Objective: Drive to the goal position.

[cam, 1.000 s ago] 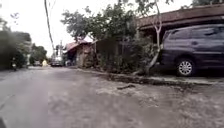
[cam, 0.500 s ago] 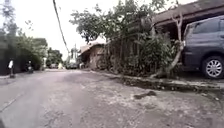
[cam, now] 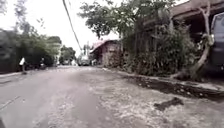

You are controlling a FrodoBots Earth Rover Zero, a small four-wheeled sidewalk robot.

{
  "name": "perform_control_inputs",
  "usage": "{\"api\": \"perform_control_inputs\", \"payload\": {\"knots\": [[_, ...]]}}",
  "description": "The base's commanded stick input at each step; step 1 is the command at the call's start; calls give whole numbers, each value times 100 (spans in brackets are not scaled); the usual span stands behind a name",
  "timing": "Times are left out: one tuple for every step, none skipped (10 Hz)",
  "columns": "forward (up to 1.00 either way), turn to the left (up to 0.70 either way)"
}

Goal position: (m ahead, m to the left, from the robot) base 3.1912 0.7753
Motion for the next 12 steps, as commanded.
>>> {"api": "perform_control_inputs", "payload": {"knots": [[100,27],[100,24],[100,7],[100,0],[100,0],[100,0],[100,0],[100,0],[100,0],[100,0],[100,0],[100,0]]}}
